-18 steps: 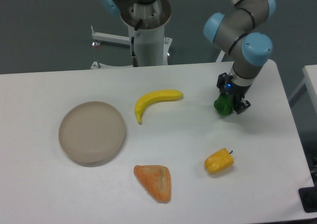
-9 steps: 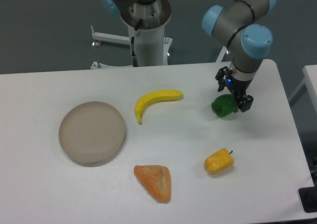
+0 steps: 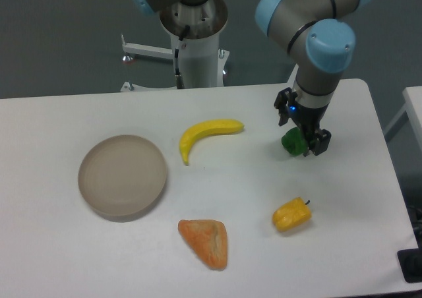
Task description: Place the green pepper on the table
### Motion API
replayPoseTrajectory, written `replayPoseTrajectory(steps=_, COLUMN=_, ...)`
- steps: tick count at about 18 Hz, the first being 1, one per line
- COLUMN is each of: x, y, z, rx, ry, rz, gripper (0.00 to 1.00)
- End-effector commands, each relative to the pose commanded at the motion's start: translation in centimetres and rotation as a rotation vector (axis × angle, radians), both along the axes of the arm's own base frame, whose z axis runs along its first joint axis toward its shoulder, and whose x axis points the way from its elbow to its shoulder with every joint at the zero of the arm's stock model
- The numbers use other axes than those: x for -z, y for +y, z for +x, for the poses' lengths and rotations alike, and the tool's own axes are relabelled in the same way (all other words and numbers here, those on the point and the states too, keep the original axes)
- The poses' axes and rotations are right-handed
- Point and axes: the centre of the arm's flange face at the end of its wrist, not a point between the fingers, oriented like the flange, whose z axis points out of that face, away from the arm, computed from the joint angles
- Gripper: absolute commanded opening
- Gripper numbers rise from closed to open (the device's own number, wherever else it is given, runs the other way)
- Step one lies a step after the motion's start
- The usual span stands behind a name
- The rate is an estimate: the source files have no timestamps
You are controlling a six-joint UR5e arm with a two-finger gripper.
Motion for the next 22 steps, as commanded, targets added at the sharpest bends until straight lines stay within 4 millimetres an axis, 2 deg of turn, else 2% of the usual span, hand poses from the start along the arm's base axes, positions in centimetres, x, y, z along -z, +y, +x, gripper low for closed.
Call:
replayPoseTrajectory(steps=4, x=1.2, y=1.4, z=1.4, rx=-0.005, ry=-0.008, rz=-0.011, gripper=1.00)
replayPoseTrajectory(steps=7, x=1.4, y=1.4, z=1.5, rx=0.002, ry=-0.011, rz=-0.012, gripper=1.00)
replayPoseTrajectory(steps=22, x=2.1, y=-0.8, z=1.4, rx=0.031, ry=-0.025, rz=-0.023, gripper=1.00)
